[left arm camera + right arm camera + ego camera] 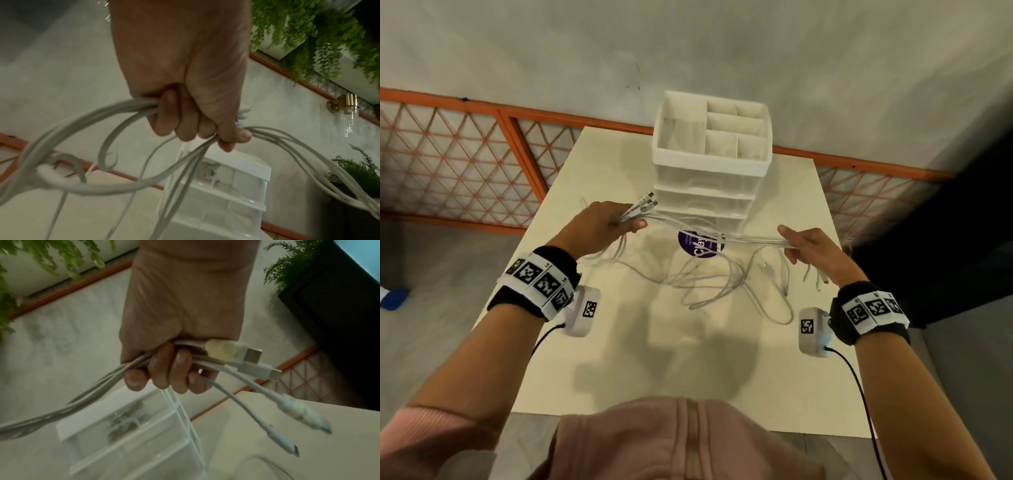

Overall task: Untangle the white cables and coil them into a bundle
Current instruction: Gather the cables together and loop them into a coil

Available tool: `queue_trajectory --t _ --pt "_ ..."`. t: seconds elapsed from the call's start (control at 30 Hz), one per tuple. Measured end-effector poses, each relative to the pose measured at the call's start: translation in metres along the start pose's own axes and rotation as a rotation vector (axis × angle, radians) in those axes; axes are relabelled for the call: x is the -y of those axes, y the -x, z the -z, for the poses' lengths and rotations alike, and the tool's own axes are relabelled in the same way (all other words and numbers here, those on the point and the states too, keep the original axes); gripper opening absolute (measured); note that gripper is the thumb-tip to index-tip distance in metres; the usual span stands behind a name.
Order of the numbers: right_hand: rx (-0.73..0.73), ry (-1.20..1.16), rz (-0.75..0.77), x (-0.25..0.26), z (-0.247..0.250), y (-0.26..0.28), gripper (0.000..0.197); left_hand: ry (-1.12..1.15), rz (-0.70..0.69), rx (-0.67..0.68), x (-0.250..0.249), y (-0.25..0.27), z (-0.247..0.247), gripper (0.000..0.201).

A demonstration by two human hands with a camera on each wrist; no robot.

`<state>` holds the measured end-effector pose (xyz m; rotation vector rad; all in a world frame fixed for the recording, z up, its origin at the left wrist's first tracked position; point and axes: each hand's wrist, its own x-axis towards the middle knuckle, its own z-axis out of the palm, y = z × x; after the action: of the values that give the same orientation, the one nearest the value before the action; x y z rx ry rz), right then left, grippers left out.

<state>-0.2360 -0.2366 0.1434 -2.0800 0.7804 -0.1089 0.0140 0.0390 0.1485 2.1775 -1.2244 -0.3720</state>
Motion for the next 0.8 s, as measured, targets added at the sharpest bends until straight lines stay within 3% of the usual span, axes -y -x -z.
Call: queue_trajectory --t 0.2,0.33,0.43,0.6,0.73,0.8 --pt "0.288 0.064 -0.163 -0.03 -0.019 0.022 0.056 0.038 0.059 0.395 0.008 0.028 -0.008 0.018" --pt "0.473 0.242 -0.28 -0.051 -0.043 0.029 0.053 0.0 0.163 0.759 0.003 0.044 -0.027 0.019" --pt "0.489 0.352 -0.319 -0.066 -0.063 0.031 0.049 -0.159 0.214 0.934 0.001 0.052 -0.058 0.029" --pt "0.427 0.503 -0.265 -0.078 -0.079 0.022 0.031 -0.231 0.25 0.991 0.0 0.074 -0.108 0.038" --pt "0.104 0.471 -0.093 -0.05 -0.077 -0.003 0.02 -0.067 0.3 0.847 0.001 0.079 -0.103 0.05" --pt "-0.068 0.44 0.047 -0.022 -0.08 -0.018 0.017 0.103 0.316 0.723 0.0 0.078 -0.087 0.045"
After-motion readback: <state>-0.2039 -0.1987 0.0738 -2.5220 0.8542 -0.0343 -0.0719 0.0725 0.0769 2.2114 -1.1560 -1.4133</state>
